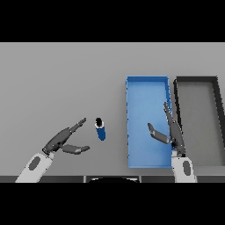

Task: Pick up the blue pipe and place it into the blue bin.

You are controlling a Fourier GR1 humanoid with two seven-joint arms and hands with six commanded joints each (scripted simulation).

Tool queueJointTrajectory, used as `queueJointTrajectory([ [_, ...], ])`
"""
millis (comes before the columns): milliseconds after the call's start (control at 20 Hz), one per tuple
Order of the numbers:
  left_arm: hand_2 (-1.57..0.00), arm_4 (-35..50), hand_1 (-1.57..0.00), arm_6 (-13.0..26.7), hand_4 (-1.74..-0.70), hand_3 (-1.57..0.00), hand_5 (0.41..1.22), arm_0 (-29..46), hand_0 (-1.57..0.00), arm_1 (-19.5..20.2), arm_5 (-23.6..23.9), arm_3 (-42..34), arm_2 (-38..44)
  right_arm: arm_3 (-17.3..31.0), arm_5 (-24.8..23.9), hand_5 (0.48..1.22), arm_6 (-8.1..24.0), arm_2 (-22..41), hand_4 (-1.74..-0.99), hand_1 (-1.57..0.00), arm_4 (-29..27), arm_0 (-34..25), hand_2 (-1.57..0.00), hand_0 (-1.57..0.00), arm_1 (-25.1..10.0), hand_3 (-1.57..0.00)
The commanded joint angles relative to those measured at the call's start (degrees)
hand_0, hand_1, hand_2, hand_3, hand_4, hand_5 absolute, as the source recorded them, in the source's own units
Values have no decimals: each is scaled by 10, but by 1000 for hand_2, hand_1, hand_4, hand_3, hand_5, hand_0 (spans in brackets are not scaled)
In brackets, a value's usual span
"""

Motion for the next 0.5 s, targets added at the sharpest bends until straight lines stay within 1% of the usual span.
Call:
queueJointTrajectory([
  [0, 1, 0, 1, -1, -1144, 1, 452, -3, 1, -6, -1, -1, -4, 6, 1, 618, 4, -4, -1205, 1, -2, -4, 1, 1, -2, 1],
  [50, 1, -6, 1, 5, -1146, 1, 451, -17, 1, -25, 3, 13, -11, 8, 0, 625, 2, -4, -1213, 1, -1, -5, 1, 1, -2, 1],
  [150, 1, -13, 1, -9, -1151, 1, 456, -22, 1, -44, 2, 30, -19, 6, 1, 626, 0, -6, -1217, 1, -4, -1, 1, 1, -2, 1],
  [250, 1, -30, 1, -17, -1155, 1, 460, -38, 1, -77, 17, 53, -28, 1, 2, 622, 7, -3, -1211, 1, -2, 2, 1, 1, -2, 1],
  [300, 1, -34, 1, -9, -1152, 1, 460, -50, 1, -94, 24, 62, -31, 1, 2, 620, 8, -3, -1201, 1, 0, 2, 1, 1, -3, 1],
  [400, 1, -35, 1, -15, -1145, 1, 460, -64, 1, -112, 25, 87, -31, -4, 2, 625, 9, -6, -1205, 1, -1, 7, 1, 1, -7, 1],
  [450, 1, -42, 1, -18, -1134, 1, 459, -74, 1, -126, 26, 106, -35, -7, 2, 631, 7, -1, -1210, 1, 0, 9, 1, 1, -2, 1],
])
